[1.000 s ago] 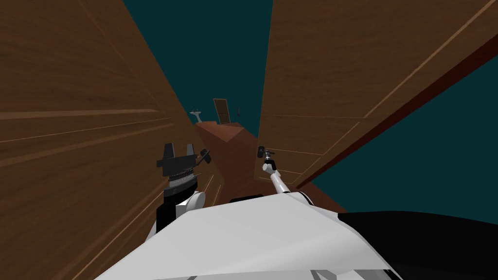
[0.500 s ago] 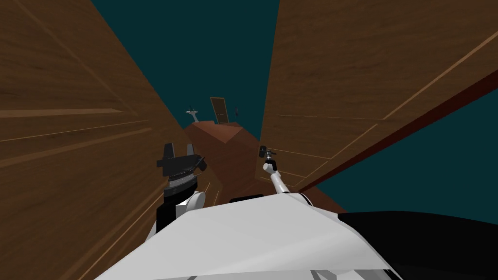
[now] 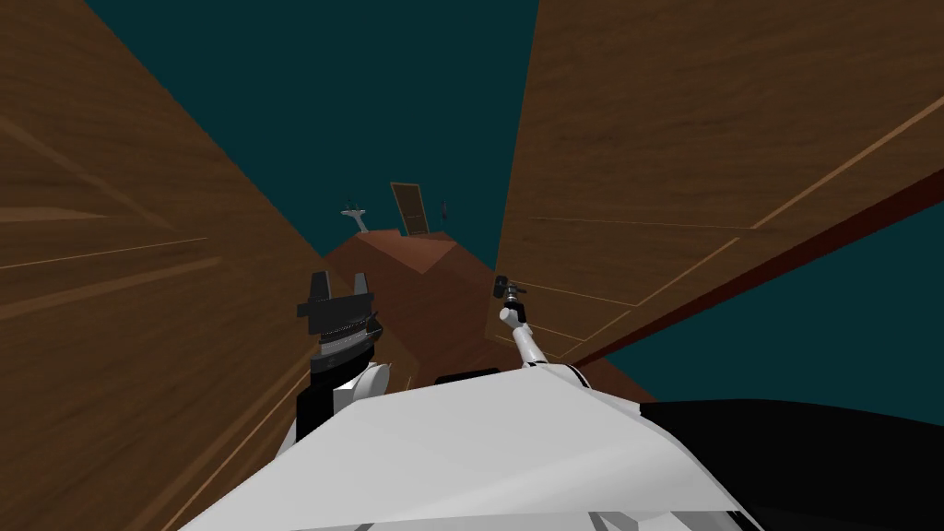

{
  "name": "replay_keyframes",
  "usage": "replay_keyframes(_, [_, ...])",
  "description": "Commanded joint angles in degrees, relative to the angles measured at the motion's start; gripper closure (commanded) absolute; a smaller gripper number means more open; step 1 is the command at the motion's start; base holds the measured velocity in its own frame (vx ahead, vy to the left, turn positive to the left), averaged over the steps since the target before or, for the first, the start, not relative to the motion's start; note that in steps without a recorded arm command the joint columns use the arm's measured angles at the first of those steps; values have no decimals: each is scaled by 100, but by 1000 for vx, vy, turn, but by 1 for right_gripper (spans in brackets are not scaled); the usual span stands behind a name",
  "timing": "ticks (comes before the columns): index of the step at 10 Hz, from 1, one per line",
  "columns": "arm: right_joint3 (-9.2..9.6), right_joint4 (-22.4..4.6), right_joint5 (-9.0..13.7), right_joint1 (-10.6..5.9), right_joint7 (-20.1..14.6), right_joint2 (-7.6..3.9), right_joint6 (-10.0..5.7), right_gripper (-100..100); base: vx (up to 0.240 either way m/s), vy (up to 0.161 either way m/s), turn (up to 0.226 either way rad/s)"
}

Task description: Push the door open

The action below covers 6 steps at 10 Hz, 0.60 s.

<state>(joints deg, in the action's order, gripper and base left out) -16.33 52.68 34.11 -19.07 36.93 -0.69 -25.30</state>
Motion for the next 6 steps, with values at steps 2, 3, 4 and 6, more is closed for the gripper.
replay_keyframes(2, [-85,-108,15,-54,-17,-103,-167,100,76,6,-33])
replay_keyframes(3, [-214,-134,43,-86,80,-35,-215,100,99,19,-36])
replay_keyframes(4, [-294,-150,61,-106,140,14,-244,100,178,48,-105])
replay_keyframes(6, [-437,-178,92,-142,248,118,-297,100,202,62,-120])
